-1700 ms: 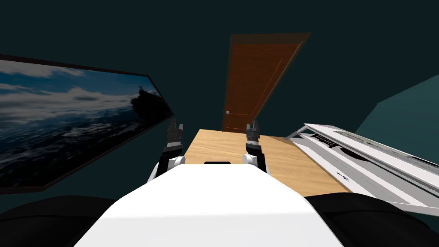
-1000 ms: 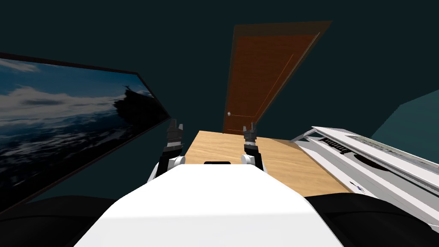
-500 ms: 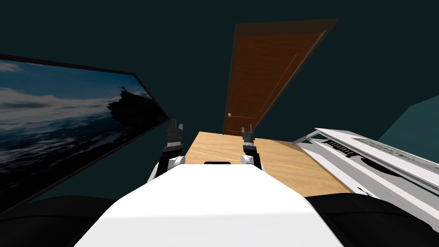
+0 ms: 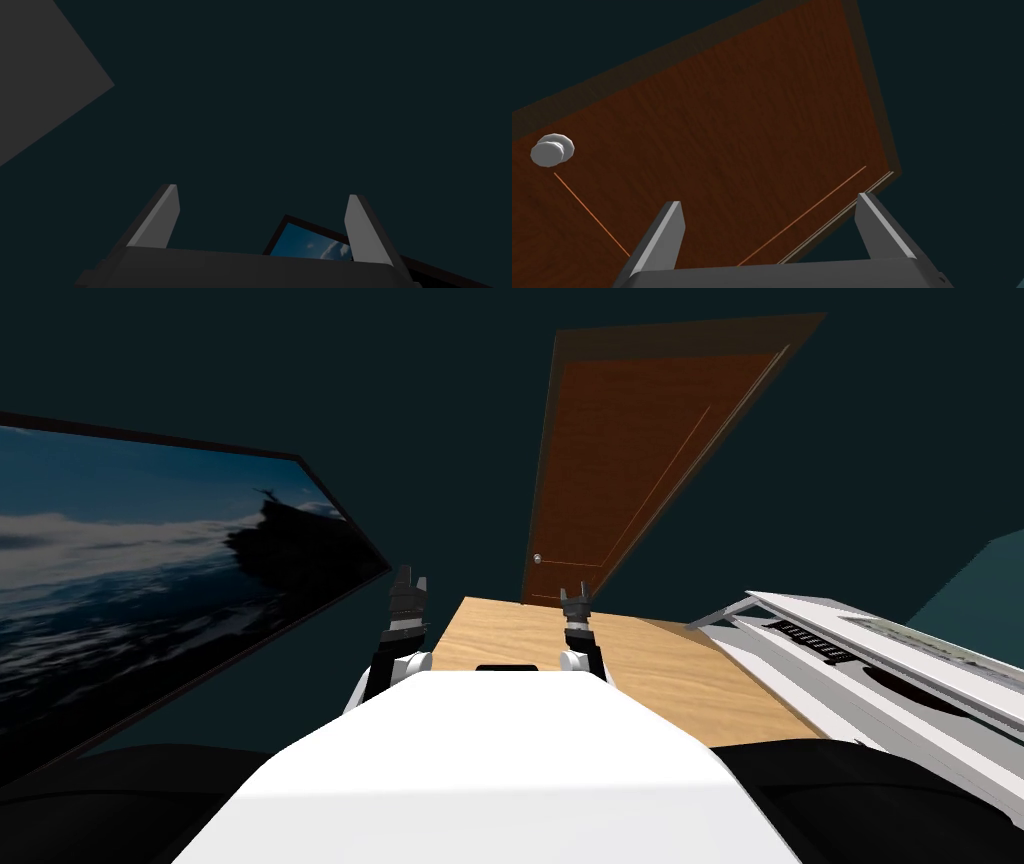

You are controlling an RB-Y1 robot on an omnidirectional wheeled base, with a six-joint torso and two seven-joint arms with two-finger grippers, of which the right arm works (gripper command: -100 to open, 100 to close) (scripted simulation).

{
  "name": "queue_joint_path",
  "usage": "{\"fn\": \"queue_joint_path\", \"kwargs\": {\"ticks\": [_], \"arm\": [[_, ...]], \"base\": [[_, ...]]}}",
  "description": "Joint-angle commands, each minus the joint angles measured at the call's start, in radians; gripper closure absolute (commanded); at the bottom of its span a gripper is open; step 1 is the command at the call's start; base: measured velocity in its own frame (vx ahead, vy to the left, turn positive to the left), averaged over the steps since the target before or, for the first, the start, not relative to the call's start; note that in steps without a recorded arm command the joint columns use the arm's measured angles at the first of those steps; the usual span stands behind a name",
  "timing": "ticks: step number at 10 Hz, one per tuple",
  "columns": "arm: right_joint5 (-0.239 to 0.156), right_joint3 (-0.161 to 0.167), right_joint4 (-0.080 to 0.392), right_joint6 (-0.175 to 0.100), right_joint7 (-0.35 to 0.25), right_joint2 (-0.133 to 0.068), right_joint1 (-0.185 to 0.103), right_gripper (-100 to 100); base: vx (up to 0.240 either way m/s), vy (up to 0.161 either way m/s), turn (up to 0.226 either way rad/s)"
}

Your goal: Pull the door open

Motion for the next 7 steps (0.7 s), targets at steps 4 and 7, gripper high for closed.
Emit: {"fn": "queue_joint_path", "kwargs": {"ticks": [4, 7], "arm": [[-0.033, 0.015, 0.08, -0.035, -0.104, -0.024, -0.011, -100], [-0.055, 0.025, 0.135, -0.058, -0.174, -0.04, -0.02, -100]], "base": [[0.102, 0.005, 0.014], [0.095, 0.007, 0.017]]}}
